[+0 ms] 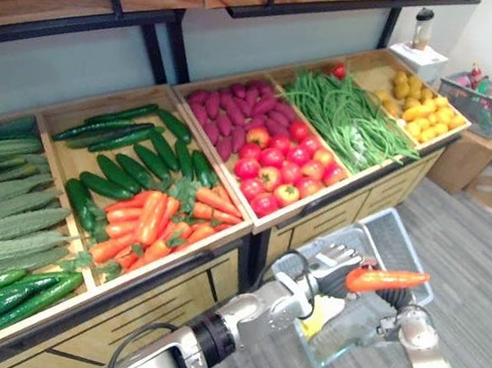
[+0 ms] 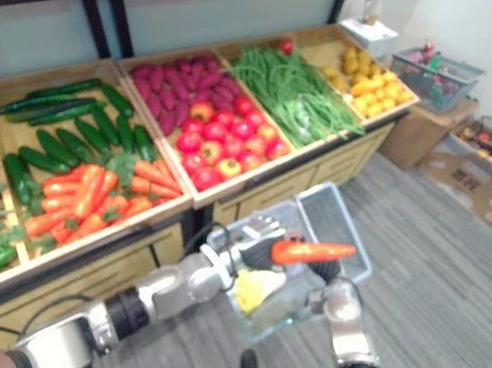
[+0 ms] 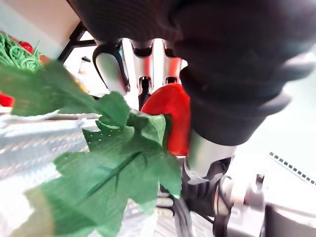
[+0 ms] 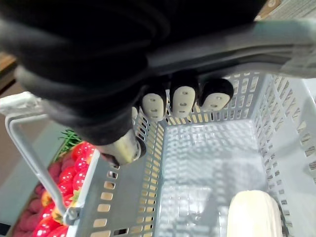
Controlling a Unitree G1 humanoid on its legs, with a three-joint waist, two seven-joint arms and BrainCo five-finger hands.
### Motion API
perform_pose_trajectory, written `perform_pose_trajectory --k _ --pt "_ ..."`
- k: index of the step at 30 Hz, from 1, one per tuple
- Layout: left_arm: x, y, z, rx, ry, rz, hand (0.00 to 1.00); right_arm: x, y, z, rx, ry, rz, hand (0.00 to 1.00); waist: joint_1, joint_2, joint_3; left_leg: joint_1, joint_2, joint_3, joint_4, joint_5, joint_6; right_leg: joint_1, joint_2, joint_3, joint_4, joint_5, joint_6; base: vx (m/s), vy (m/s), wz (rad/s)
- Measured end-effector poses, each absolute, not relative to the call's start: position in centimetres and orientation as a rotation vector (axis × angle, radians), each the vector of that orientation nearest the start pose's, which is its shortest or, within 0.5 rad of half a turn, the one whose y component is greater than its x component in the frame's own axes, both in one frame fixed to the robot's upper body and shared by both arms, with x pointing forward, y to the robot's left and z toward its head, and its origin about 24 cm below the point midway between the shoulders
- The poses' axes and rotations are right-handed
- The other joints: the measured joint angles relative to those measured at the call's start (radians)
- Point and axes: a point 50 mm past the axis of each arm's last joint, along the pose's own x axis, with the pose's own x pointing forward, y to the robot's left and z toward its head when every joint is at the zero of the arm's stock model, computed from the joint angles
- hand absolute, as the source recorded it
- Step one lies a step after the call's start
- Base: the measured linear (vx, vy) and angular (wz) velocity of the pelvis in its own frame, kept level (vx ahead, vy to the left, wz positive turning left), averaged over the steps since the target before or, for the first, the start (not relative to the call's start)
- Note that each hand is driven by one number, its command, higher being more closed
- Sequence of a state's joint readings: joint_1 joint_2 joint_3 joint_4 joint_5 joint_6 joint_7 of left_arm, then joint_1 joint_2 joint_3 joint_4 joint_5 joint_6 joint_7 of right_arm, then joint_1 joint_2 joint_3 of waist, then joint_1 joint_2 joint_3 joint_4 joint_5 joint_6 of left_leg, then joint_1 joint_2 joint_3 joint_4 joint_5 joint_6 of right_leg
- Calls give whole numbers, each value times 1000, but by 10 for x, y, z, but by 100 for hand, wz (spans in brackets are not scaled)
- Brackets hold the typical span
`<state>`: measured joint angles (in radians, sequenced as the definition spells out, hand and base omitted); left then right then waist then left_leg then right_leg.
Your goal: Pick vegetable in the basket
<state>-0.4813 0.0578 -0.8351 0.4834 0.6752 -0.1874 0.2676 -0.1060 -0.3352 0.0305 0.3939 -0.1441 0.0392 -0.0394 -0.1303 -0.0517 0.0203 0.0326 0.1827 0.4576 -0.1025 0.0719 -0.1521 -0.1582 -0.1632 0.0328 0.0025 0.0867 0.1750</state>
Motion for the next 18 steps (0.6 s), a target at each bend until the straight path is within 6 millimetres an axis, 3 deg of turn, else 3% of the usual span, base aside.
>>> perform_pose_trajectory --k 7,11,18 --pt "264 -26 11 1068 -410 -733 100 257 -224 -8 -405 307 -28 100 -3 -4 -5 -10 3 -7 0 1 1 0 2 -9 -10 4 -5 25 -3 3" --pt "272 -9 -9 1167 -291 -707 100 248 -224 -16 -362 345 -3 100 -9 -4 -6 -15 -1 -13 0 1 1 2 1 -15 -17 4 -6 50 1 4" --pt "287 7 -12 1232 -229 -658 100 243 -220 -22 -324 371 44 100 -37 -4 -6 -27 -2 -29 2 0 0 -3 0 -25 -20 5 -6 20 -3 5"
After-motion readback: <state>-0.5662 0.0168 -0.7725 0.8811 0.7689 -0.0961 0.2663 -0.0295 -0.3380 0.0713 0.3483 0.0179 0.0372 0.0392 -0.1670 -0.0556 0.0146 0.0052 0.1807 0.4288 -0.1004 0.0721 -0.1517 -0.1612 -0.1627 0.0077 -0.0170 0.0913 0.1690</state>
